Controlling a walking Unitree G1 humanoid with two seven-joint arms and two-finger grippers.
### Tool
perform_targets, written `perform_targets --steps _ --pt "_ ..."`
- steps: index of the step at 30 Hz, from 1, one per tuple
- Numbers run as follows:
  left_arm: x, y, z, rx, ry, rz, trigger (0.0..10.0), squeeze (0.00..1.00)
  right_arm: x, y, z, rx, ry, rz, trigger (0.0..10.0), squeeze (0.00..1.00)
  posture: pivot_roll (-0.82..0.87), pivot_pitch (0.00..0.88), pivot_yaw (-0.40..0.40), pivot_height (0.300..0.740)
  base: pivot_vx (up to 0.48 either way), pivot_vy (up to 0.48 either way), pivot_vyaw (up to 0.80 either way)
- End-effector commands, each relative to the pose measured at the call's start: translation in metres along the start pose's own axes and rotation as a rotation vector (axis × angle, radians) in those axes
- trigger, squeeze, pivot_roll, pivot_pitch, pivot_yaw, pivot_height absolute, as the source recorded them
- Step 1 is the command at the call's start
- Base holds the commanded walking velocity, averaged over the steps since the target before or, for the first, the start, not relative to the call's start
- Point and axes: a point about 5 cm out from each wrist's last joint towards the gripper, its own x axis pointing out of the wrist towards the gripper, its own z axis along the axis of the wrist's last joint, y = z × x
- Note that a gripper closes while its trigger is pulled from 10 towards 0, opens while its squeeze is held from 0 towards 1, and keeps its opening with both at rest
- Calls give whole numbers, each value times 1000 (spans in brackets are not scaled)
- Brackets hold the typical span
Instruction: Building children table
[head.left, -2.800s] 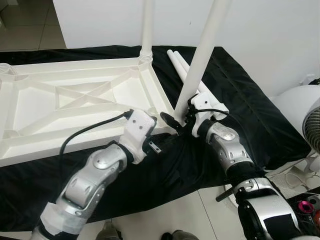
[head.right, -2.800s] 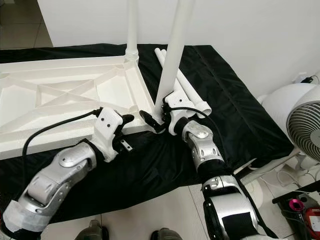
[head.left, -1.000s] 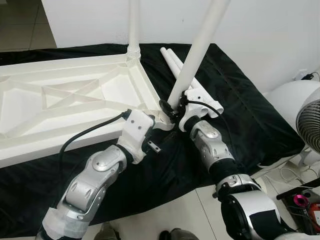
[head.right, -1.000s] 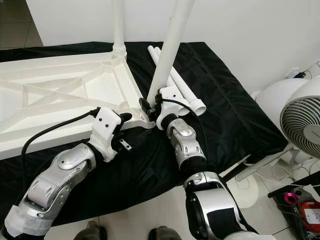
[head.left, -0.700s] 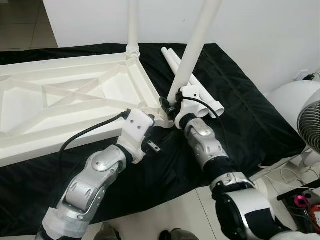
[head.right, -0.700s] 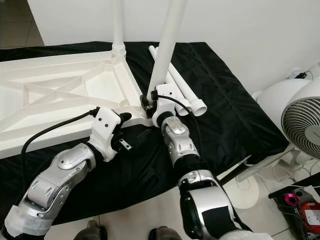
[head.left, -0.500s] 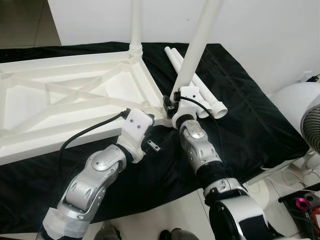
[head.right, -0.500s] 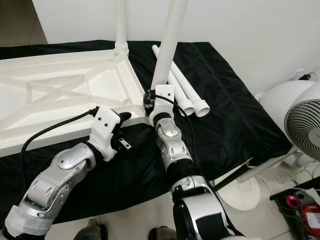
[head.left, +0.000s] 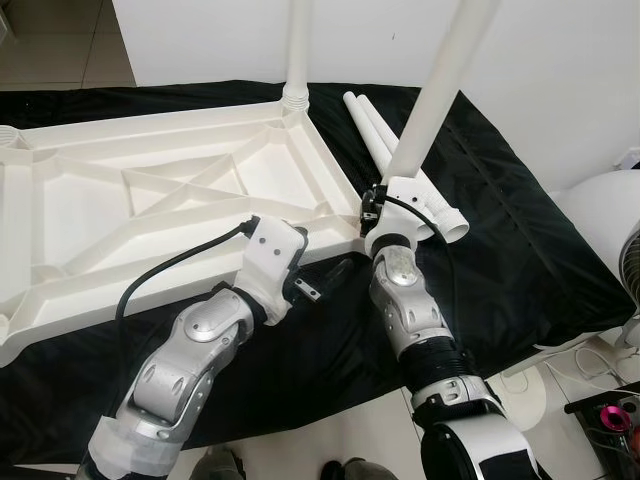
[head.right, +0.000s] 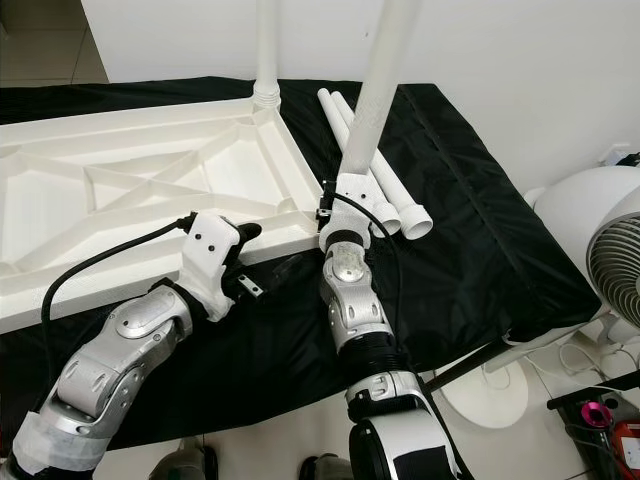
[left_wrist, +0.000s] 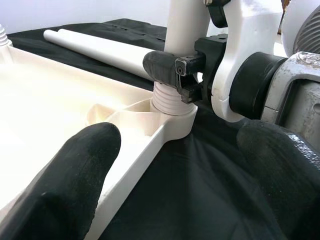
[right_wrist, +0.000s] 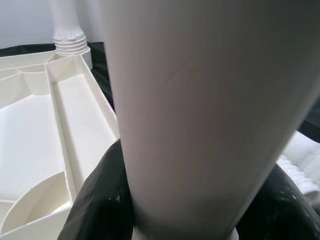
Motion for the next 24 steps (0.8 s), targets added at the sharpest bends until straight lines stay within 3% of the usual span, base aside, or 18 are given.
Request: perform_targets --steps 1,4,16,23,24 --pt "0 -2 -2 12 15 0 10000 0 -9 4 -17 51 90 -50 10000 0 27 65 -100 740 0 0 0" --pt "0 -2 -2 16 16 -5 10000 0 -6 6 -18 56 136 17 10000 0 29 63 -97 740 0 0 0" --pt "0 -2 -2 23 17 -13 10000 0 12 -18 -13 64 203 -26 10000 0 28 54 -91 740 0 0 0" --pt "0 -2 -3 25 18 -13 10000 0 7 -16 -14 53 198 -17 10000 0 26 53 -91 740 0 0 0" --pt "0 -2 -3 26 18 -13 10000 0 1 -13 -16 71 174 -38 10000 0 26 54 -93 740 0 0 0"
